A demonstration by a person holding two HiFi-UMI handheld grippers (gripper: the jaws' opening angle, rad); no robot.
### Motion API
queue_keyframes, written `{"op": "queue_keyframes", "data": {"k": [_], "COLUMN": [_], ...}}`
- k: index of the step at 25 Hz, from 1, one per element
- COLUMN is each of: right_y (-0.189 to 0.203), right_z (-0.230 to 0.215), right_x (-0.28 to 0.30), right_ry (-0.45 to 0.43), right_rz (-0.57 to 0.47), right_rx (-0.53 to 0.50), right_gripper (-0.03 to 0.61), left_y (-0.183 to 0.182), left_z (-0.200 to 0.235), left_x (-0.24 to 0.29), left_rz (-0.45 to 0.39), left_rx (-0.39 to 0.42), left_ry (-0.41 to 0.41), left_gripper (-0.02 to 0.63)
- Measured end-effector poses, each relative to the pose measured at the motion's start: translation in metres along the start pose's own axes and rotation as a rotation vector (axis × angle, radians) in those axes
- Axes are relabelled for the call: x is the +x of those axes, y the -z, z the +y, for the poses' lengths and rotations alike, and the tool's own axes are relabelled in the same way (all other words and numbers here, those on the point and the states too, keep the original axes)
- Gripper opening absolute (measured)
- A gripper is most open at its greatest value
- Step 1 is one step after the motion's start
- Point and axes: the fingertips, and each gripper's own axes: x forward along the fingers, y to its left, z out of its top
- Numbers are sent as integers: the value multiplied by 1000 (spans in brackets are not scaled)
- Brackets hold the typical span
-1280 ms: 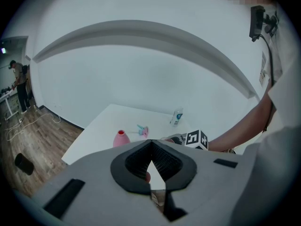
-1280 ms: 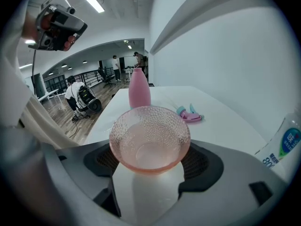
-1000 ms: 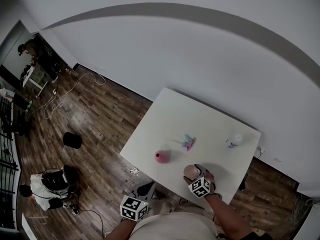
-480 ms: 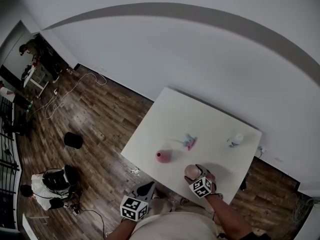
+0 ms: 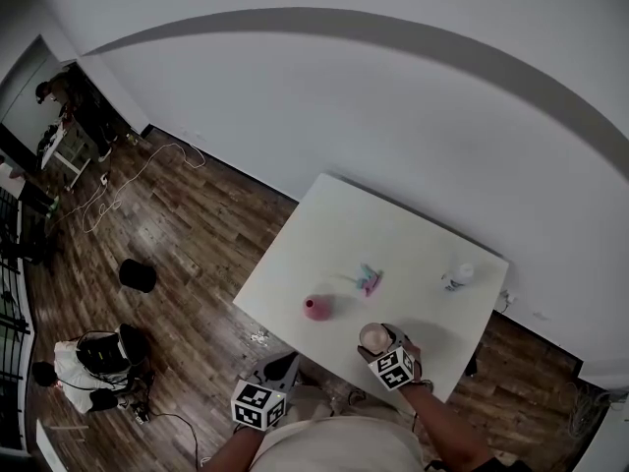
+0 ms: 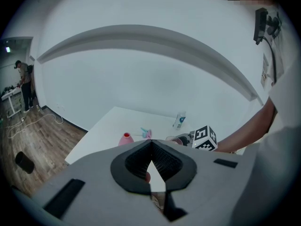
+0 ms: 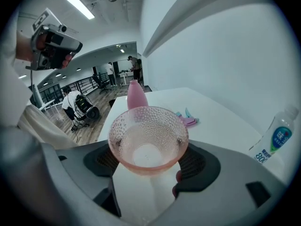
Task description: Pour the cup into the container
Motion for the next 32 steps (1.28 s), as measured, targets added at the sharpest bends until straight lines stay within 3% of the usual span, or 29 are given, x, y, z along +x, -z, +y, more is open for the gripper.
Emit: {"op": "queue_keyframes", "data": {"k": [9, 16, 32], "right_y": [-36, -67, -118], "right_z": [7, 15, 30], "right_x": [-12, -24, -40], "right_ry": [28, 59, 89], "right_rz": [-1, -10, 20], "right_rx": [11, 51, 58], "right_gripper": [364, 364, 364], "left_y": [6, -12, -45], "left_z": [10, 19, 55], "left_x": [-2, 1, 13], "left_rz": [8, 6, -29], "left_rx": [8, 49, 110], "left_ry": [61, 140, 231], "left_gripper": [11, 11, 11]}}
